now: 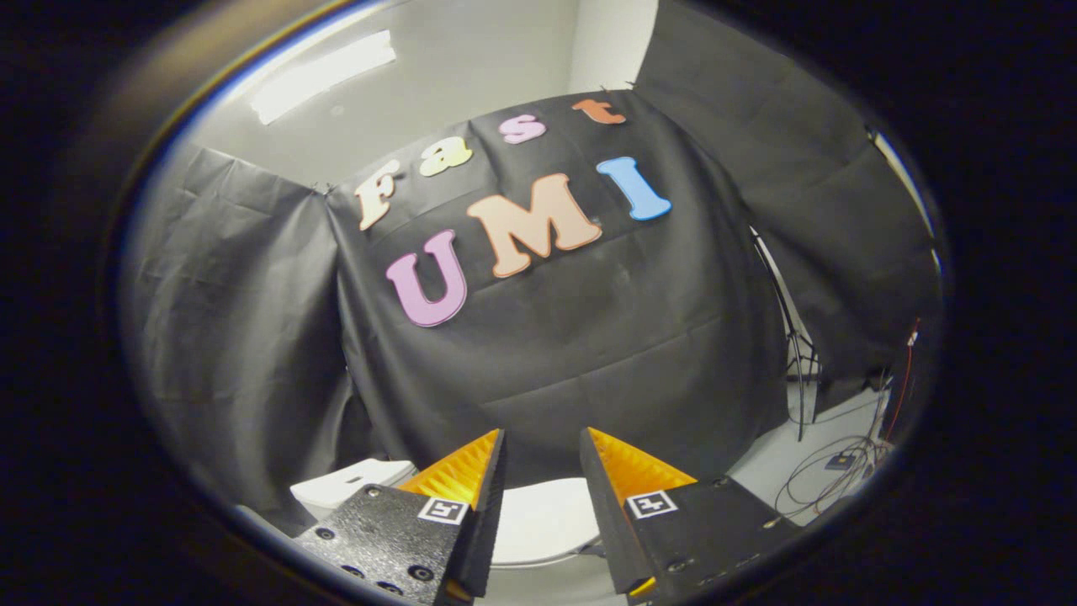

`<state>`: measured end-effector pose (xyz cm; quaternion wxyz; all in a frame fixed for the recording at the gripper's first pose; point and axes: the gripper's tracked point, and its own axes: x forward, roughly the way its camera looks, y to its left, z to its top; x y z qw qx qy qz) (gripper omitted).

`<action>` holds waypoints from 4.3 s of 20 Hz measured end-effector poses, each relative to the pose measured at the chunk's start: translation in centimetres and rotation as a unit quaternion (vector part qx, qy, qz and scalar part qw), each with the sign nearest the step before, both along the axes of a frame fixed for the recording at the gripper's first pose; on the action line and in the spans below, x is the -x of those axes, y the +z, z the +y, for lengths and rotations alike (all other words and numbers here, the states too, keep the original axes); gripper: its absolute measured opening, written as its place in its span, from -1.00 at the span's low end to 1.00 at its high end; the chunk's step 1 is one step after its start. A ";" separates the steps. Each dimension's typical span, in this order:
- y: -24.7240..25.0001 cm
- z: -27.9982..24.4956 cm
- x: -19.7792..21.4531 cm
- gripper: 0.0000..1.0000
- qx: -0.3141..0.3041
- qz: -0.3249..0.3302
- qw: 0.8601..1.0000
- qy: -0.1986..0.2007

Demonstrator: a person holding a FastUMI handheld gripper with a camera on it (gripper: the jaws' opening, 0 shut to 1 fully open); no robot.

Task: Open the toilet lid.

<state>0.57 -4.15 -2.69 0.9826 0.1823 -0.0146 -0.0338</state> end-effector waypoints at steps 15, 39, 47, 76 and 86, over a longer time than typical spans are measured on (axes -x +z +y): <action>-7.1 -3.2 -2.1 0.08 -0.242 -0.006 0.970 -0.023; -24.1 -0.3 -10.9 0.08 -0.546 0.088 0.833 -0.023; -24.9 -3.1 -9.6 -0.02 -0.544 0.053 0.835 -0.070; -26.7 -1.0 -11.6 -0.95 -0.552 0.139 0.822 -0.003; -24.3 -0.8 -12.2 -1.00 -0.433 0.197 0.880 0.004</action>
